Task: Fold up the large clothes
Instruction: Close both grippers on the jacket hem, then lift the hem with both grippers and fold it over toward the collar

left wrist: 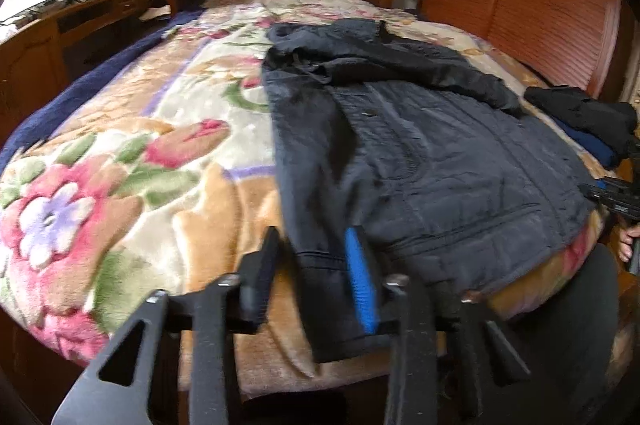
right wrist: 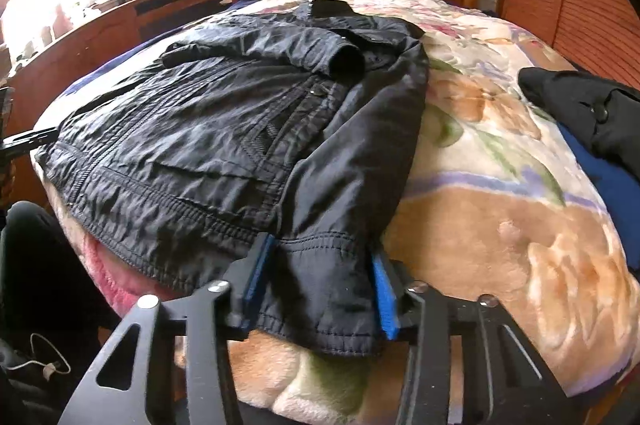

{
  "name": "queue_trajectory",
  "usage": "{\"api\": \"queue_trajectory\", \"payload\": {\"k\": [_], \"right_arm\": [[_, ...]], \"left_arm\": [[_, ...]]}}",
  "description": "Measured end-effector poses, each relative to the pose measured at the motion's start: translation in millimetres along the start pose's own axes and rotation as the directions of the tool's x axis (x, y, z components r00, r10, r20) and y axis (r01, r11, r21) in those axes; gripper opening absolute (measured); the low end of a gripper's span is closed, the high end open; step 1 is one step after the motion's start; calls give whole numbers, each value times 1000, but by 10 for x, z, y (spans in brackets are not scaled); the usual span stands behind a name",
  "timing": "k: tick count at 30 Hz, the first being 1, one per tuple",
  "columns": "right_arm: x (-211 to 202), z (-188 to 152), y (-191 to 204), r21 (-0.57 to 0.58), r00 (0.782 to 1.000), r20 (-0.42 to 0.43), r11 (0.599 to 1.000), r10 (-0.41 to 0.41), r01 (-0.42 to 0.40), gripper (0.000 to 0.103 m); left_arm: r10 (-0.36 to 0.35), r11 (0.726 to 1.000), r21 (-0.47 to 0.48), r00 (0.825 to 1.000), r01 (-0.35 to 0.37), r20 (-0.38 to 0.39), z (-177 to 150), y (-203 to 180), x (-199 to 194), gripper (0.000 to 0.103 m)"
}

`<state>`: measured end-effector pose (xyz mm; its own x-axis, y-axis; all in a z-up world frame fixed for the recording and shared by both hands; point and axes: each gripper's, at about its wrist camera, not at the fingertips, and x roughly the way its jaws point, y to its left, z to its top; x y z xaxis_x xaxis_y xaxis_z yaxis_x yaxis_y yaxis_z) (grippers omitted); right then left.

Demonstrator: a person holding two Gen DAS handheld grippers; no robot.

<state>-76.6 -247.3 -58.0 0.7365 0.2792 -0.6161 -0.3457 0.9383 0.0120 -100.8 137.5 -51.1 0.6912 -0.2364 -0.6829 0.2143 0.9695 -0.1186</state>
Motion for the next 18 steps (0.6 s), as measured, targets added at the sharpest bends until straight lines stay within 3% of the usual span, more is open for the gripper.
{"api": "queue_trajectory", "payload": {"k": [1,4,11,18], "right_arm": [[-8,3,4,0,1000,7,1000,11,-11,27],[-63,11,21,13,999,42,1000,13,-14,16],[-496,92,54,46,985,172,999,9,-17,12],[-1068,62,71,40,967,251,998,39,-50,11]], "left_arm": [[11,1000,6,1000,-11,4,8,-14,-4,17],[-11,1000,-1,999,11,36,29,-28,-85,7],[-28,999,20,989,26,147,135,-175,-474,6],[-58,997,69,954,39,294,232,-373,-1181,6]]}}
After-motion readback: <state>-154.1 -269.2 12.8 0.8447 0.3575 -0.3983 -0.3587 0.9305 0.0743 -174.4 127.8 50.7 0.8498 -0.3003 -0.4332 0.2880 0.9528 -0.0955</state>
